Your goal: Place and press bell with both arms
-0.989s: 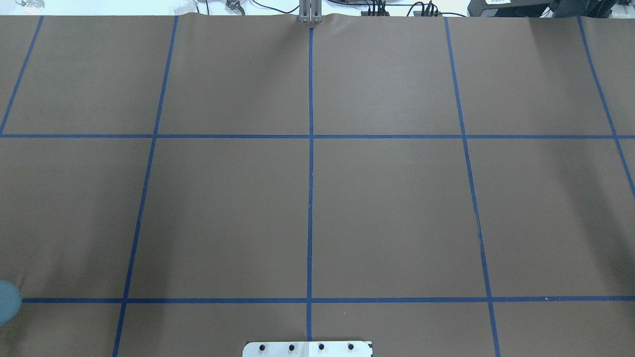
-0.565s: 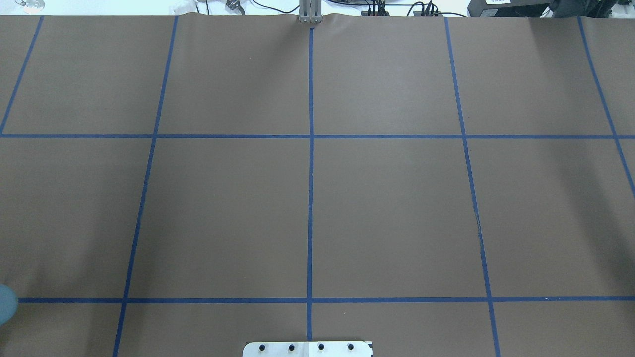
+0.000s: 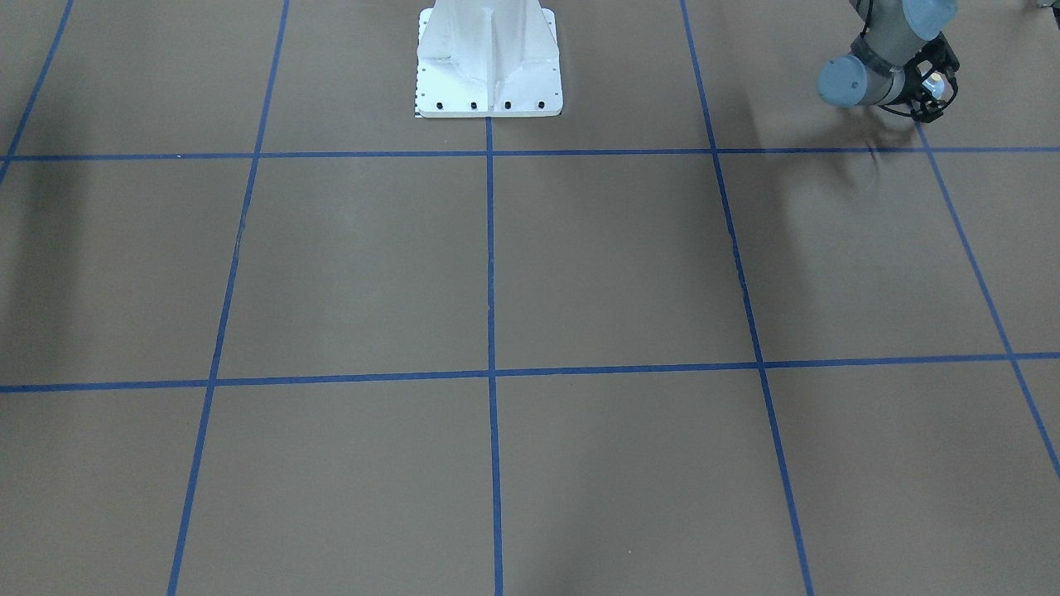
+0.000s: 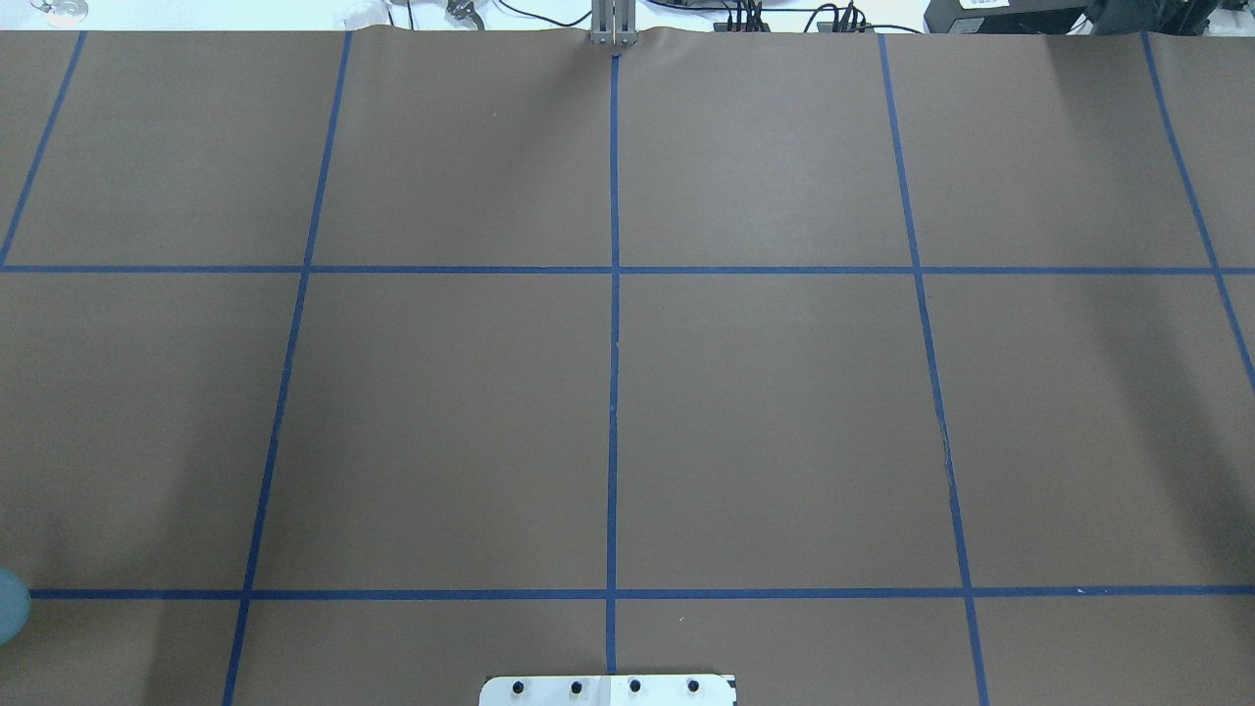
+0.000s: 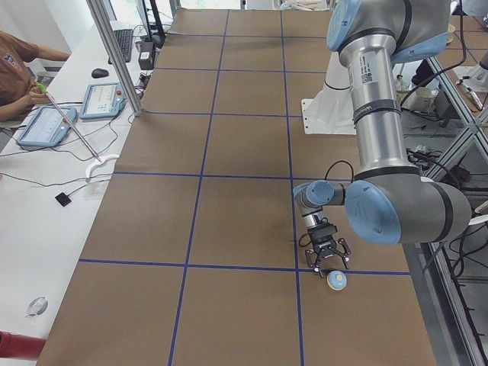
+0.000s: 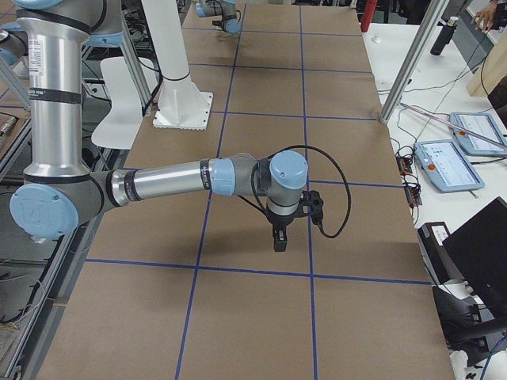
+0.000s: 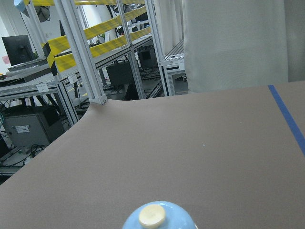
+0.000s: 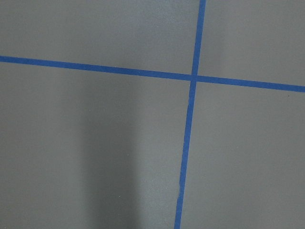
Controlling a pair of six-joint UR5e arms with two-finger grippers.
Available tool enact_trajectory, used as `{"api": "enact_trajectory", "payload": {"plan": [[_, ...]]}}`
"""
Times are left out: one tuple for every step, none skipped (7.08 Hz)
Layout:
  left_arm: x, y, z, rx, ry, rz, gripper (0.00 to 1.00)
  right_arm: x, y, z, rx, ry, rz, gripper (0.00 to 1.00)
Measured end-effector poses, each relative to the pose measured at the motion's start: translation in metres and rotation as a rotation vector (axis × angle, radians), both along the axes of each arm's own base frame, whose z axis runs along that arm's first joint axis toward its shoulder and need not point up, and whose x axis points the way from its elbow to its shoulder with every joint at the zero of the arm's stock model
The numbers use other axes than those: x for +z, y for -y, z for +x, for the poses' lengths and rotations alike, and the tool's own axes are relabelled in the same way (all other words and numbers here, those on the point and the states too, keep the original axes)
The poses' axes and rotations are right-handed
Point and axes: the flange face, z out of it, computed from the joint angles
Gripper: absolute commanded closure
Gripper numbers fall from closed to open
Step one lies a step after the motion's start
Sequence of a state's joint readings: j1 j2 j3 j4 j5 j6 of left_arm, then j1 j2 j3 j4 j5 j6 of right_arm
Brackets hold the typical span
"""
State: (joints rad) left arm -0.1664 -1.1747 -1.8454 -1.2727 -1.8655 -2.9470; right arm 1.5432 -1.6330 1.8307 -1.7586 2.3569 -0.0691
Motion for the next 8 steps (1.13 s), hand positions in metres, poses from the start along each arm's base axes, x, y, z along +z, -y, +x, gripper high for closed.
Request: {"api": "enact_trajectory", "payload": {"plan": [[0.003, -0.001, -0.001, -0.018, 0.015, 0.004, 0.0, -0.001, 0.0, 0.0, 0.0, 0.001, 0.001, 0.0], [0.006, -0.004, -0.001, -0.031, 0.029, 0.009, 0.0, -0.001, 0.0, 0.0, 0.0, 0.001, 0.002, 0.0], [0.007, -0.008, 0.0, -0.039, 0.039, 0.009, 0.0, -0.001, 0.0, 0.0, -0.001, 0.001, 0.003, 0.0], [0.008, -0.012, 0.002, -0.044, 0.046, 0.005, 0.0, -0.001, 0.0, 0.0, -0.001, 0.001, 0.003, 0.0], [0.009, -0.016, 0.004, -0.045, 0.051, 0.006, 0.0, -0.001, 0.0, 0.0, -0.001, 0.0, 0.003, 0.0], [0.01, -0.019, 0.005, -0.039, 0.053, 0.007, 0.0, -0.001, 0.0, 0.0, -0.001, 0.0, 0.003, 0.0], [0.015, -0.021, 0.005, -0.035, 0.057, 0.007, 0.0, -0.001, 0.0, 0.0, 0.0, 0.001, 0.003, 0.0], [0.023, -0.023, 0.004, -0.029, 0.059, 0.007, 0.0, -0.002, 0.0, 0.0, 0.0, 0.003, 0.004, 0.0]]}}
